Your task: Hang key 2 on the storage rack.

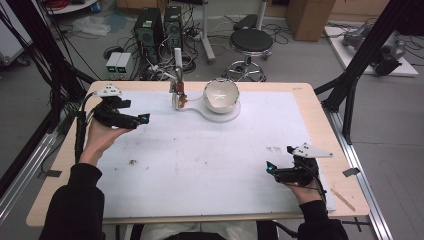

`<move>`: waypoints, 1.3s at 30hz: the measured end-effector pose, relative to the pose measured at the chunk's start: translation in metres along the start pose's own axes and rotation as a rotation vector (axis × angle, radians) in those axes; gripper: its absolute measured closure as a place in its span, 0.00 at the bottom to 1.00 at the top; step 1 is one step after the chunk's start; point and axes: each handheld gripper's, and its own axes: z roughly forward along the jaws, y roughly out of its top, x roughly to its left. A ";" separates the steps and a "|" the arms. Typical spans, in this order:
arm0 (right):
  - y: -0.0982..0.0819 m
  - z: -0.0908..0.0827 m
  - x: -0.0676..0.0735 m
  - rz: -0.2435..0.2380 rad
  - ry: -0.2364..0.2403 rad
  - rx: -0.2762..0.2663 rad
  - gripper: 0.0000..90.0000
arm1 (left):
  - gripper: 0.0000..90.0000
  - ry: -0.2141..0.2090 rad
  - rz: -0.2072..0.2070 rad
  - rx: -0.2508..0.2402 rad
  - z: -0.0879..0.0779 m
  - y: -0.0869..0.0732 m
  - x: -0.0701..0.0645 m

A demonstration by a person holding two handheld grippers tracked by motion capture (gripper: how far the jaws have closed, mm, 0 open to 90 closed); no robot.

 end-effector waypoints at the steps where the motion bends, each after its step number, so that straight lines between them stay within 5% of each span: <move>1: 0.000 0.000 0.000 0.003 0.000 0.001 0.03 | 0.02 0.001 -0.003 -0.001 -0.001 -0.002 -0.001; 8: -0.001 0.000 -0.001 0.000 -0.001 0.000 0.03 | 0.02 0.018 0.003 0.023 -0.011 -0.022 -0.008; 16: 0.000 -0.001 -0.001 0.004 0.001 -0.002 0.03 | 0.02 0.040 -0.036 0.028 -0.022 -0.052 -0.013; 39: 0.000 0.000 -0.002 -0.006 -0.005 0.002 0.03 | 0.02 0.075 -0.083 -0.015 -0.057 -0.113 -0.023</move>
